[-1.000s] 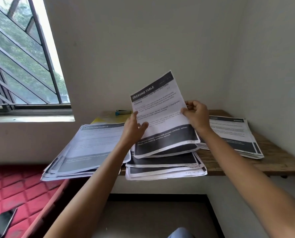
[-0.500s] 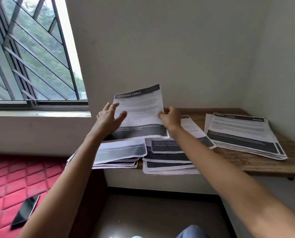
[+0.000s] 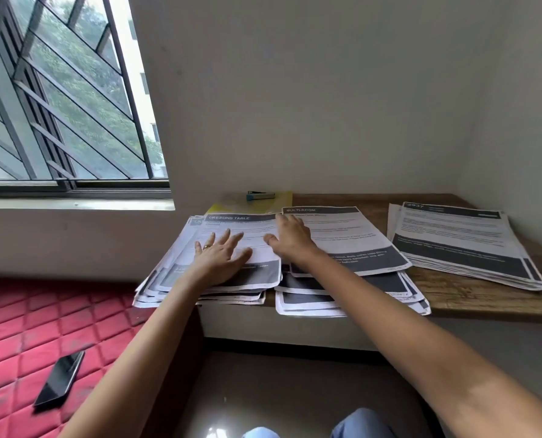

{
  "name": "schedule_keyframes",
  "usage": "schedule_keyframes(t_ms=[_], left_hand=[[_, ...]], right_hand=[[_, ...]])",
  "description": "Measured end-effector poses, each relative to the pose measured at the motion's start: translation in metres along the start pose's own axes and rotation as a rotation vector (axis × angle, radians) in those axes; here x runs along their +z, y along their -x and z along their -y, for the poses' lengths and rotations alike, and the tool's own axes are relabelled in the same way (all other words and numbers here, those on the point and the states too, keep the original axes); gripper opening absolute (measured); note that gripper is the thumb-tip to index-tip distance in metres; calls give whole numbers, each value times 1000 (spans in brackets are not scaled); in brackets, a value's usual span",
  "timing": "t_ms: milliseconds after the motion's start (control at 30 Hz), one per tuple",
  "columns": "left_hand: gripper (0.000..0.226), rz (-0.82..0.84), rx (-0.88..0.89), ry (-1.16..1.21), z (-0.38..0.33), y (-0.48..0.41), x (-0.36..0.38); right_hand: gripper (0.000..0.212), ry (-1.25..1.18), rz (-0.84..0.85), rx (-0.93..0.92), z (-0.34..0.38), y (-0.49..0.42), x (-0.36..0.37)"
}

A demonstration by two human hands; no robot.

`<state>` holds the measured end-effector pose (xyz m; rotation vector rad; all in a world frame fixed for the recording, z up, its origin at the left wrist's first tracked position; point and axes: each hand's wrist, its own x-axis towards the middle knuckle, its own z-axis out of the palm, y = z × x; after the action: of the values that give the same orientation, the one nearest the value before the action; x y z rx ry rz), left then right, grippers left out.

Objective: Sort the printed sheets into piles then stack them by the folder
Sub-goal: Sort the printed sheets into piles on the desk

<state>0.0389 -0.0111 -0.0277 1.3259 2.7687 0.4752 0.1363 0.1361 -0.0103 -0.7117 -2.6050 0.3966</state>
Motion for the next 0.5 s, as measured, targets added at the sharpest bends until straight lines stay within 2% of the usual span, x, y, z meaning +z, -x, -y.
schedule_keyframes(t_ms=[100,200,500], left_hand=[[62,44,-26,-5,0,2,3],[63,64,-56,-61,4,3,6],[63,66,-102,-121,15,4,9]], right_hand=[[63,143,228,-139,-3,8,-4],[64,180,424,-175,-3,17,-2],[61,215,416,-240,2,22,7]])
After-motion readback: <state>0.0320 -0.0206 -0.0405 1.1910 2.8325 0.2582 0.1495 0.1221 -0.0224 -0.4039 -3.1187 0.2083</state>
